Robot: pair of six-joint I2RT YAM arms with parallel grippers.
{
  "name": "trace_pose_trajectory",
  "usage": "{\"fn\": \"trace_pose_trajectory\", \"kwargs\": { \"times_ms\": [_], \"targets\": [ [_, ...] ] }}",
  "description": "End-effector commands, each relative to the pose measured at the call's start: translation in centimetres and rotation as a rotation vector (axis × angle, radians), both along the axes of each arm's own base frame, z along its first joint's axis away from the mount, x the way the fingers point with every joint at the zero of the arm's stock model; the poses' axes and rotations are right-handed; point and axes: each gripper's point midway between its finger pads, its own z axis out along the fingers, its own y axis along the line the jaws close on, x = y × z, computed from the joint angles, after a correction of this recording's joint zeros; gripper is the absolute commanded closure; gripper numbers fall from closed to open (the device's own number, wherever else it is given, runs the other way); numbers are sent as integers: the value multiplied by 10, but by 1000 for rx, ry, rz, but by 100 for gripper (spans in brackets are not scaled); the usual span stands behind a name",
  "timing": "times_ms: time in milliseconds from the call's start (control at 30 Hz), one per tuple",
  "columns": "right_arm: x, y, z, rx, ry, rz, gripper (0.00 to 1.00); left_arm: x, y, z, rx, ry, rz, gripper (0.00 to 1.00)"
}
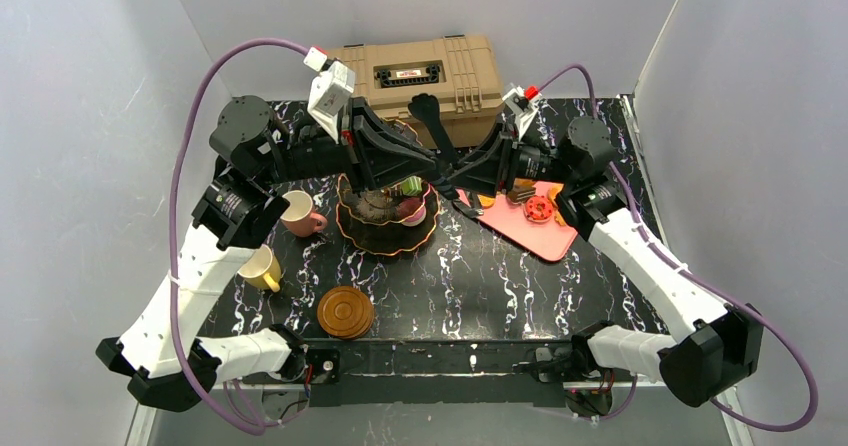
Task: Serve the afternoon tea
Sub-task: Pick up the clamp from the tray.
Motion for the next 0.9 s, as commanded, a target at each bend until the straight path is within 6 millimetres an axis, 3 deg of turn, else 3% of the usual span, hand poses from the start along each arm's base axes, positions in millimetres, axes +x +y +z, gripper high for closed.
{"fn": "trace_pose_trajectory", "kwargs": {
  "times_ms": [0,100,267,300,333,367,400,433,533,667,767,867],
  "targets": [
    [5,0,6,-10,-30,-41,71,-9,10,23,-51,-53,4,100],
    [8,-5,7,-88,-11,-82,97,-9,12,21,-48,-55,10,100],
    [4,-17,1,-210,23,-128,99,-5,16,14,-31,-84,44,98],
    [4,-19,-3,-242,40,-136,99,-2,18,12,-22,-125,64,78],
    [4,-21,-7,-276,60,-144,99,1,20,10,-8,-177,86,49],
    [4,-23,-12,-308,80,-148,99,3,23,7,13,-239,108,27],
    [4,-25,-17,-342,100,-147,99,7,25,4,39,-333,129,13],
    [3,-26,-22,-372,113,-141,99,9,29,1,64,-421,149,6],
    [5,-33,-37,-465,142,-146,99,15,38,-7,159,-744,178,2],
    [7,-38,-52,-574,164,-161,99,7,46,-30,274,-1258,104,2],
    [14,-42,-46,-617,139,-213,98,8,44,-61,370,-1644,42,2],
    [16,-37,-37,-607,133,-215,98,20,43,-82,466,-1803,-13,2]
  ]
}}
